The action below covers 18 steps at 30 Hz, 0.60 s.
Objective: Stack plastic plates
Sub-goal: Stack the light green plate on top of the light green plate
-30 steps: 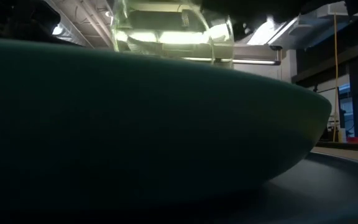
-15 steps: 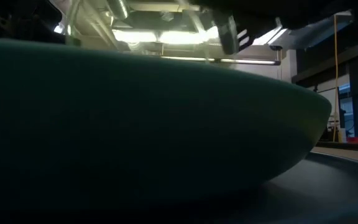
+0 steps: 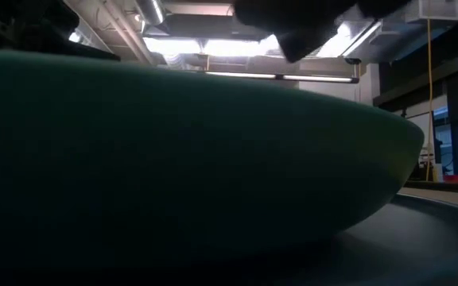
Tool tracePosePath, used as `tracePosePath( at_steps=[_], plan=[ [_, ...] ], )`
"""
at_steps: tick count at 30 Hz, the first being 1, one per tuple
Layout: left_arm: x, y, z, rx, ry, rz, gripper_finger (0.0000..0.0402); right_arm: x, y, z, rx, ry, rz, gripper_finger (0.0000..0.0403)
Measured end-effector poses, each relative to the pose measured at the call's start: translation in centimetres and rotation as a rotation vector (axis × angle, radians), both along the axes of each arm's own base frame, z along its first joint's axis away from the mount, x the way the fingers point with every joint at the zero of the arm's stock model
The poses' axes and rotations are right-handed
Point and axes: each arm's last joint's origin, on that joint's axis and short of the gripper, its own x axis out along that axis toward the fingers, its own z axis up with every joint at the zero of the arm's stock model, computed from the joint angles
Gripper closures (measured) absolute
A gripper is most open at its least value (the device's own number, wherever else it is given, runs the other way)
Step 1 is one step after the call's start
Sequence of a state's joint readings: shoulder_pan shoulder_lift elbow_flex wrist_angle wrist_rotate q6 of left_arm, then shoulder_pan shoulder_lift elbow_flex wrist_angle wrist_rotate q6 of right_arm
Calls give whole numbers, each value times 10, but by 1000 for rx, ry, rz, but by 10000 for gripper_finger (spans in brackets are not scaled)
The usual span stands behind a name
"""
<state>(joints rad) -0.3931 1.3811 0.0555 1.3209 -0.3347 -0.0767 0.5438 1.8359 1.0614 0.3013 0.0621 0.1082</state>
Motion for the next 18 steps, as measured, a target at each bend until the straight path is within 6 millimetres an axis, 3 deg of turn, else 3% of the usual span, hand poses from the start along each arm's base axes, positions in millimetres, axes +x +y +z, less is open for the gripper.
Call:
tracePosePath(
  at_steps=[7,14,18],
  plan=[
    [1,-1,1,-2,-4,-13,289,-13,1,31,80,188,-124,210],
    [2,-1,2,-4,-9,-34,289,-52,19,24,100,511,-352,210],
    [2,-1,2,-5,-11,-25,289,-84,30,15,146,734,-553,210]
  ],
)
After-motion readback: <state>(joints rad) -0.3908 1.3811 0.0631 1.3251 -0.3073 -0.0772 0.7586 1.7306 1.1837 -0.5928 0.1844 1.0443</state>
